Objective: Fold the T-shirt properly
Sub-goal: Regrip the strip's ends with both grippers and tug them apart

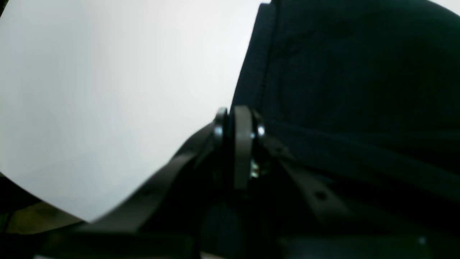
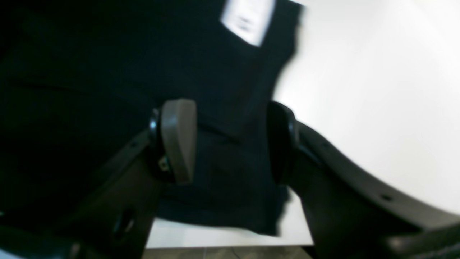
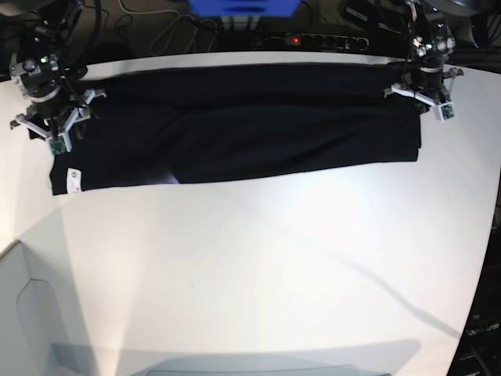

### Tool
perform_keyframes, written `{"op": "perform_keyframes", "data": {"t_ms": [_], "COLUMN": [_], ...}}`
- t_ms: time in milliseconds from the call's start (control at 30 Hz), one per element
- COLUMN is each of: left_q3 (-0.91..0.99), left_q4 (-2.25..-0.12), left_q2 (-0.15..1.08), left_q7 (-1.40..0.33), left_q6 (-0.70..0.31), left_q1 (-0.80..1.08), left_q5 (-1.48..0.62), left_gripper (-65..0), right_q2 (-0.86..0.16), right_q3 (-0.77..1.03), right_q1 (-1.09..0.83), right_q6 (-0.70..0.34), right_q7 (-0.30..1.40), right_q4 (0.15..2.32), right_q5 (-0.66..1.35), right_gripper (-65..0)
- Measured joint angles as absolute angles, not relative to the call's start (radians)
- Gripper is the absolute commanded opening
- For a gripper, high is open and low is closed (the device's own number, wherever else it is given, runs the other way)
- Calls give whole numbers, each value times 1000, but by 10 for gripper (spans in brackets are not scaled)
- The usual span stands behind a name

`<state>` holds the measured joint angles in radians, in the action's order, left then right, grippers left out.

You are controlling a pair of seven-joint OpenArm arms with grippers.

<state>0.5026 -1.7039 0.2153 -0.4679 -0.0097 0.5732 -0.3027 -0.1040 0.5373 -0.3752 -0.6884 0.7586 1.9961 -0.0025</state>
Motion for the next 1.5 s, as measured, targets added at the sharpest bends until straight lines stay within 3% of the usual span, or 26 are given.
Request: {"op": "perform_keyframes", "data": {"t_ms": [200, 267, 467, 533, 867, 1367, 1433, 1500], "left_q3": [502, 502, 503, 503, 509, 418, 416, 416], "left_q4": [-1705, -1705, -1722, -1740, -1879, -1716, -1700, -1683], "left_q2": [216, 216, 216, 216, 208, 213, 213, 213], "left_q7": [-468, -468, -468, -470, -472, -431, -417, -402], "left_q6": [-10, -9, -5, -5, -7, -2, -4, -18], "left_q1": [574, 576, 616, 629, 667, 619, 617, 614], "left_q5": [-303, -302, -296, -295, -302, -300, -314, -320], "left_gripper": [-608, -563, -195, -141, -199, -210, -268, -366], "right_q2": [-75, -75, -75, -75, -75, -75, -75, -75], "right_q3": [500, 484, 480, 480, 480, 480, 480, 480], "right_q1": [-377, -375, -370, -369, -369, -369, -369, -369], "right_q6": [-688, -688, -688, -688, -688, -688, -688, -688], "right_q7": [755, 755, 755, 755, 751, 749, 748, 749], "right_q4": [1984, 1958, 1921, 1921, 1921, 1921, 1921, 1921], "right_q5": [-2, -2, -7, -7, -7, -7, -7, -7], "right_gripper": [-328, -328, -328, -328, -328, -329, -329, -329]}}
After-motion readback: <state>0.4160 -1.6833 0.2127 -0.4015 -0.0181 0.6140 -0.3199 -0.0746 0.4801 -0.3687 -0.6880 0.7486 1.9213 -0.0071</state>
